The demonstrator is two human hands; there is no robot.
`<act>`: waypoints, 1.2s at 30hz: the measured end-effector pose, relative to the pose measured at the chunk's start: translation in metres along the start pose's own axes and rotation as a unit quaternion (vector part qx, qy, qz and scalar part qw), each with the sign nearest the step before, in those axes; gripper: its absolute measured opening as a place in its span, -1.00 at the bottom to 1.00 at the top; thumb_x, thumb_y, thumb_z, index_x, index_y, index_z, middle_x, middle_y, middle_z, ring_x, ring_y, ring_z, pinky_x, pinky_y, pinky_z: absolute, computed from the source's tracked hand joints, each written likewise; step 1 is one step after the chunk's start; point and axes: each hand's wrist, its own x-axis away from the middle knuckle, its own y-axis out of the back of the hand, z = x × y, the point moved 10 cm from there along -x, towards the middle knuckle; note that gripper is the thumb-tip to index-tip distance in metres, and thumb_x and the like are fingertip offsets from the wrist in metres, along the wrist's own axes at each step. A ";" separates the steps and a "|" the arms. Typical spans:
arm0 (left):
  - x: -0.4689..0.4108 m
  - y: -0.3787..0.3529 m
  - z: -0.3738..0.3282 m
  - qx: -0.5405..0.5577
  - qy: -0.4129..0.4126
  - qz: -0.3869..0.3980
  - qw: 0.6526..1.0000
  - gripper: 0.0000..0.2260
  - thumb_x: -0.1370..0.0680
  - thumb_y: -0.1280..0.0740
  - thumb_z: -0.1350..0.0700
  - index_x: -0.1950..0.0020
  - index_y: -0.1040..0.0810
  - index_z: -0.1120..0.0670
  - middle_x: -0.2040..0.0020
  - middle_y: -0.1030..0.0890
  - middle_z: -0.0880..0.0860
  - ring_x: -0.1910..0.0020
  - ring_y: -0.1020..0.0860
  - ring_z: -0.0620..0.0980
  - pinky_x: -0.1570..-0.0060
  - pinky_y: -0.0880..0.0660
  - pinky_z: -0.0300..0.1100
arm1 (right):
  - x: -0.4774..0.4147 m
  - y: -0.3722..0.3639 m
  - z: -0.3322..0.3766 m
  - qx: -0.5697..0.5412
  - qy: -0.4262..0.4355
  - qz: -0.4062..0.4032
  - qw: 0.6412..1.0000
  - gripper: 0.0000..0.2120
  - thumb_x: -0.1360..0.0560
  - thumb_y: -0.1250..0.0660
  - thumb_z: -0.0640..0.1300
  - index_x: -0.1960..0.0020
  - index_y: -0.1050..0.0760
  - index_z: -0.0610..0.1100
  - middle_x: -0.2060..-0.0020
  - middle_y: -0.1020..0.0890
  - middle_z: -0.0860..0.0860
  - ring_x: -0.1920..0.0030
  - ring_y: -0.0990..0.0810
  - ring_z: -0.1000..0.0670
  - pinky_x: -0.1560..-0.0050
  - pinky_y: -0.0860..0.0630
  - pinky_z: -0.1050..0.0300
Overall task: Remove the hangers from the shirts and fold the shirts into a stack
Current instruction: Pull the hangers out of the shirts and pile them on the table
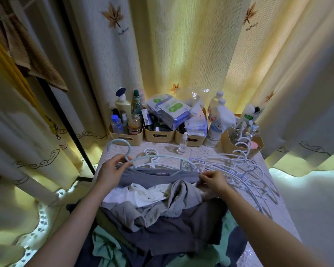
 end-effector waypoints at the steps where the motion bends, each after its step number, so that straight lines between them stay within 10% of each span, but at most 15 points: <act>1: 0.000 -0.001 0.000 0.002 0.002 0.007 1.000 -0.77 -0.49 -0.41 0.16 0.20 -0.56 -0.20 0.22 -0.66 -0.16 0.14 -0.63 -0.15 0.05 -0.55 -0.05 | 0.002 -0.005 -0.003 0.012 -0.004 0.017 1.000 -0.84 -0.51 -0.31 -0.34 0.21 -0.61 -0.26 0.25 -0.63 -0.18 0.18 -0.58 -0.09 -0.09 -0.55 -0.20; 7: 0.003 -0.017 -0.010 0.008 -0.006 0.050 0.999 -0.73 -0.47 -0.44 0.15 0.21 -0.58 -0.26 0.21 -0.65 -0.16 0.14 -0.62 -0.16 0.00 -0.57 -0.02 | 0.021 0.008 0.083 0.062 0.134 -0.066 0.987 -0.74 -0.53 -0.19 -0.35 -0.13 -0.57 -0.18 -0.02 -0.64 -0.08 0.04 -0.57 0.00 -0.03 -0.50 0.15; 12: 0.010 -0.036 -0.029 -0.002 -0.039 0.079 0.996 -0.75 -0.44 -0.47 0.13 0.22 -0.59 -0.26 0.19 -0.65 -0.20 0.16 -0.61 -0.23 0.09 -0.55 -0.16 | 0.062 -0.099 0.154 0.214 0.285 0.130 0.925 -0.73 -0.55 -0.29 -0.09 -0.24 -0.51 -0.08 -0.15 -0.61 -0.02 -0.13 -0.55 0.00 -0.21 -0.45 0.06; 16: 0.020 -0.035 -0.022 -0.010 -0.026 0.087 0.996 -0.73 -0.41 -0.50 0.15 0.16 -0.57 -0.23 0.19 -0.64 -0.21 0.15 -0.61 -0.22 0.15 -0.51 -0.27 | 0.077 -0.136 0.161 0.292 0.349 0.111 0.883 -0.68 -0.52 -0.30 0.09 -0.16 -0.56 -0.08 0.01 -0.62 -0.11 0.01 -0.55 -0.10 -0.02 -0.43 0.06; 22: 0.024 -0.029 -0.006 -0.046 0.006 0.102 0.994 -0.75 -0.41 -0.51 0.14 -0.06 -0.58 0.02 0.03 -0.60 -0.08 0.06 -0.56 -0.14 0.07 -0.47 -0.25 | 0.042 -0.029 0.140 0.157 0.257 0.096 0.949 -0.90 -0.45 -0.42 -0.08 0.08 -0.66 -0.09 0.32 -0.61 0.08 0.40 -0.45 0.23 0.25 -0.38 0.27; 26: 0.024 -0.040 -0.008 -0.081 -0.002 0.122 0.989 -0.90 -0.46 -0.46 0.18 0.06 -0.60 0.04 0.17 -0.60 -0.03 0.14 -0.55 -0.10 0.17 -0.42 -0.26 | 0.012 0.095 0.106 0.128 0.178 -0.052 0.974 -0.77 -0.50 -0.36 -0.13 -0.07 -0.63 -0.24 0.12 -0.67 -0.07 0.30 -0.54 0.02 0.14 -0.53 0.28; 29: 0.029 -0.056 -0.004 -0.087 0.006 0.173 0.981 -0.93 -0.51 -0.41 0.16 0.18 -0.61 0.06 0.27 -0.57 0.04 0.25 -0.53 -0.06 0.24 -0.39 -0.22 | 0.007 0.168 0.065 0.130 0.136 -0.167 0.968 -0.75 -0.50 -0.37 -0.15 -0.05 -0.63 -0.31 0.32 -0.55 -0.04 0.31 -0.43 0.05 0.29 -0.35 0.25; 36: 0.051 -0.086 0.004 -0.080 0.034 0.345 0.934 -0.94 -0.51 -0.41 0.06 0.14 -0.65 -0.01 0.18 -0.63 -0.04 0.21 -0.57 -0.22 0.16 -0.49 -0.29 | 0.003 0.159 -0.040 0.259 -0.029 -0.127 0.957 -0.74 -0.57 -0.27 -0.16 -0.02 -0.63 -0.32 0.06 -0.66 -0.26 0.12 -0.58 -0.14 0.12 -0.39 0.08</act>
